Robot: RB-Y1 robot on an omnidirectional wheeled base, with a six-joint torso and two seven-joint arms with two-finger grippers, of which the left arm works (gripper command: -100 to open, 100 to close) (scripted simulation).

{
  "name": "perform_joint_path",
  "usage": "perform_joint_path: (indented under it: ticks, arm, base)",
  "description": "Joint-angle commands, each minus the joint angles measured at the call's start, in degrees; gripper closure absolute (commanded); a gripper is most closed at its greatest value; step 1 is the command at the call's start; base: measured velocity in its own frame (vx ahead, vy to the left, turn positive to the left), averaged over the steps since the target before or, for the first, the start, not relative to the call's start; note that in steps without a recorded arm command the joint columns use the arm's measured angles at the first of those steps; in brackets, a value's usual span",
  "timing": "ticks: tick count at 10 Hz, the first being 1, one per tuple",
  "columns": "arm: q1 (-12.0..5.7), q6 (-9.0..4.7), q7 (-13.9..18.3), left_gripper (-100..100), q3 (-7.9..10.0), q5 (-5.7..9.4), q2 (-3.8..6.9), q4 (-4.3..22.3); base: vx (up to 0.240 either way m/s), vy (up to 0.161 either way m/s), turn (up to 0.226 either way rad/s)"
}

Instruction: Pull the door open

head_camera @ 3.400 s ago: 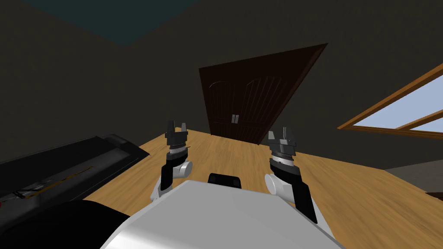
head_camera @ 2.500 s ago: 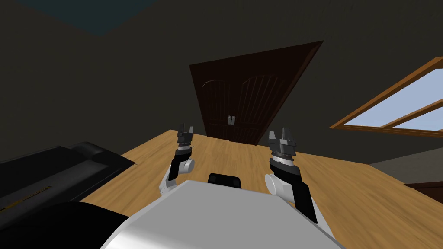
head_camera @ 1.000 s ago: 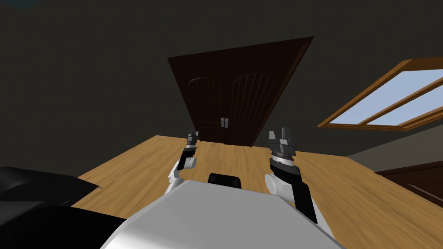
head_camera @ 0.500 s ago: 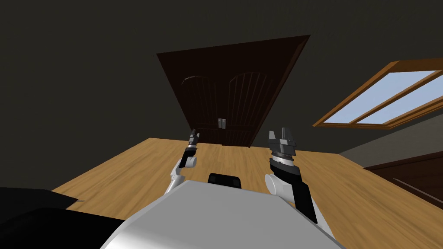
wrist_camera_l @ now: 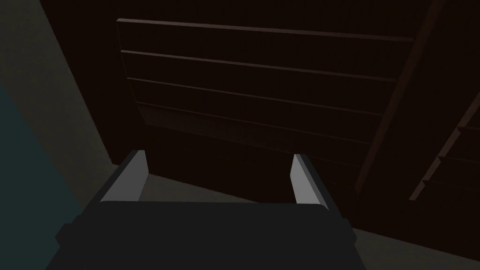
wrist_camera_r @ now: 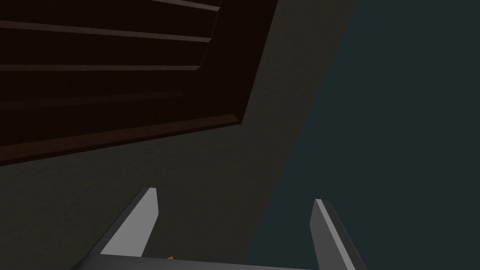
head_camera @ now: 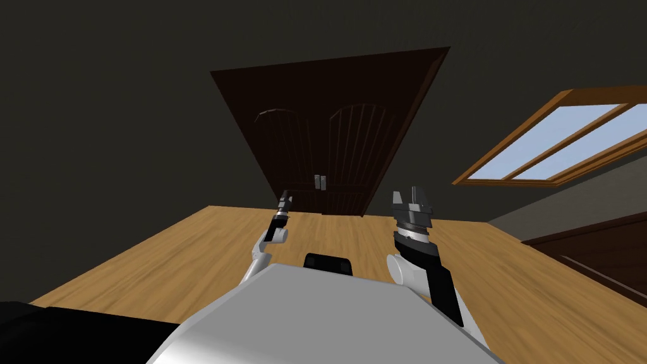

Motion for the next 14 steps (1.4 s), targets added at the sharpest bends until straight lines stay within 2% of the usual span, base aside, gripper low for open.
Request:
perform_joint_path:
  ticks: [1,4,5,8,9,14]
  arm:
    - [-0.63,0.24,0.4,-100,0.11,0.07,0.48,2.1]
    - [-2.19,1.00,1.1,-100,0.35,0.14,1.17,5.9]
    - [-3.18,1.48,1.5,-100,0.49,0.19,1.61,8.2]
    - [-4.64,2.19,2.0,-100,0.70,0.25,2.23,11.7]
    - [-5.55,2.63,2.4,-100,0.83,0.29,2.62,13.8]
    - [-8.05,3.81,3.4,-100,1.16,0.40,3.63,19.7]
  base:
    - [0.112,-0.043,-0.069]
    - [0.107,-0.039,-0.063]
    - [0.130,-0.058,-0.102]
    - [0.145,-0.046,-0.075]
    - [0.154,-0.046,-0.096]
    - [0.137,-0.033,-0.066]
